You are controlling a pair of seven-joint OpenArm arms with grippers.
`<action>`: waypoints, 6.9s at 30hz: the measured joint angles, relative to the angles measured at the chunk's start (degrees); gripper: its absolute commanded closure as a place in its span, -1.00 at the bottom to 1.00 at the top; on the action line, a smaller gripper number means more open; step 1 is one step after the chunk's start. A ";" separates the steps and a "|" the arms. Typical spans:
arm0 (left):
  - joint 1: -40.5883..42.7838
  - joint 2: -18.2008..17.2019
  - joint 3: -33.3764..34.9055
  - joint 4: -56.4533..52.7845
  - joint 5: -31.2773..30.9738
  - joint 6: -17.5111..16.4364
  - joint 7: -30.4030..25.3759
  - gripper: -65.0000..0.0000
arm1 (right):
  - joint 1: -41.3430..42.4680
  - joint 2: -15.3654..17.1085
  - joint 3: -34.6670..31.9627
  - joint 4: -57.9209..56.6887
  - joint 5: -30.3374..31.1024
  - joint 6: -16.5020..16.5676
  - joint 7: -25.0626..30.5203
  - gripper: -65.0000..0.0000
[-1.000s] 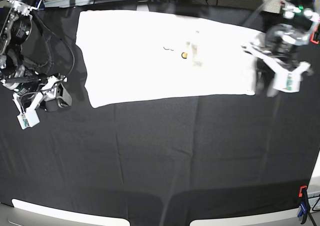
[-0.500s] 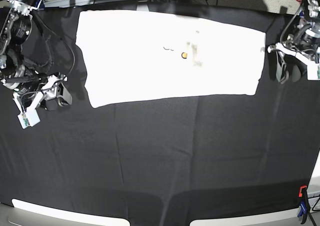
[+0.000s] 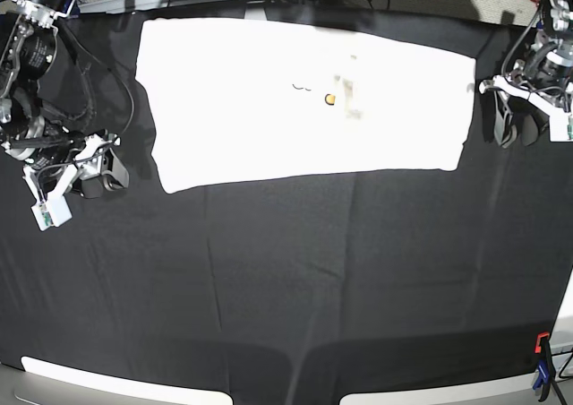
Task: Layout the t-shirt on the table in an organized manner, then fold the t-shirt properly
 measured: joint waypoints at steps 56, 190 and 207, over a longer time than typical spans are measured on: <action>0.02 0.00 0.00 0.00 0.02 0.00 0.00 0.19 | 0.00 -0.66 0.00 0.00 -0.02 0.00 0.00 0.07; 0.02 0.00 0.00 0.00 0.48 0.00 0.00 0.22 | -14.27 -1.92 0.00 -6.91 0.66 1.29 6.14 0.27; 0.02 0.00 0.00 0.00 0.48 0.00 0.00 0.22 | -14.10 -1.90 0.00 -6.95 0.68 1.29 5.66 0.27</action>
